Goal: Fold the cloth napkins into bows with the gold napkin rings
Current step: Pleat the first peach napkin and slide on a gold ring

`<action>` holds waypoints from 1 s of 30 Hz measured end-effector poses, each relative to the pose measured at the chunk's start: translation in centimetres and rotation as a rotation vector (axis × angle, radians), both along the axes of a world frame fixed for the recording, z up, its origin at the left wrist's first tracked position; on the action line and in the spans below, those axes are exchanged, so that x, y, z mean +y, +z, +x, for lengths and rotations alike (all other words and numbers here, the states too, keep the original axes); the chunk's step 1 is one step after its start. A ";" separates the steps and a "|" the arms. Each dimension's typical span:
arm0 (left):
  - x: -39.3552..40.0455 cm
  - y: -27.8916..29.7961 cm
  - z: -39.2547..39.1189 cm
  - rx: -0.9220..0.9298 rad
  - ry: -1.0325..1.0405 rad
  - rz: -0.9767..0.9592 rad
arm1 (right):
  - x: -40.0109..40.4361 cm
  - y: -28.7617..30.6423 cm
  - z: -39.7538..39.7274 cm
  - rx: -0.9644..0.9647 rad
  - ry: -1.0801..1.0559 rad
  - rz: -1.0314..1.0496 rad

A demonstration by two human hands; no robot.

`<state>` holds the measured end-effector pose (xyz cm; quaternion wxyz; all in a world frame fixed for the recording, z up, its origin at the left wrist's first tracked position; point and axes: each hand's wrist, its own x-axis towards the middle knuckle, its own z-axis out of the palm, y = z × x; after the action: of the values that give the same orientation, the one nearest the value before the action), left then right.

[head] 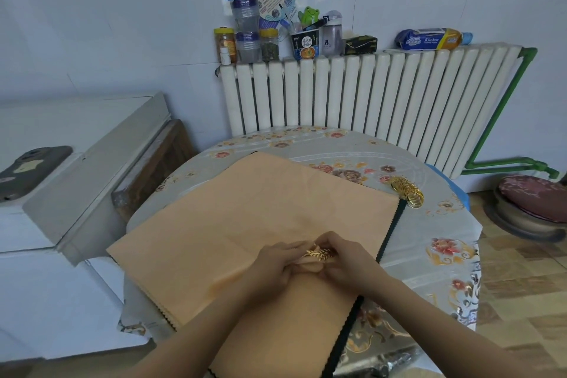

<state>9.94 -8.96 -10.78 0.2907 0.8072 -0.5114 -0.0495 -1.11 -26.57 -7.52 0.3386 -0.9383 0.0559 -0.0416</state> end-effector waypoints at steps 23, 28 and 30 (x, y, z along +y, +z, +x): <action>-0.7 3.4 -1.2 0.671 0.209 0.066 | 0.2 -1.0 -1.3 -0.036 -0.079 0.227; -2.1 3.7 -2.4 0.445 0.285 0.145 | -0.8 -0.6 -2.3 0.037 0.004 0.229; -2.3 3.6 -2.7 0.368 0.300 0.134 | -1.1 -0.5 -2.6 0.059 -0.026 0.270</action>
<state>7.26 -11.24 -7.20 0.3288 0.8689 -0.3200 -0.1859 -3.71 -27.67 -8.02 0.4593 -0.8843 0.0831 -0.0107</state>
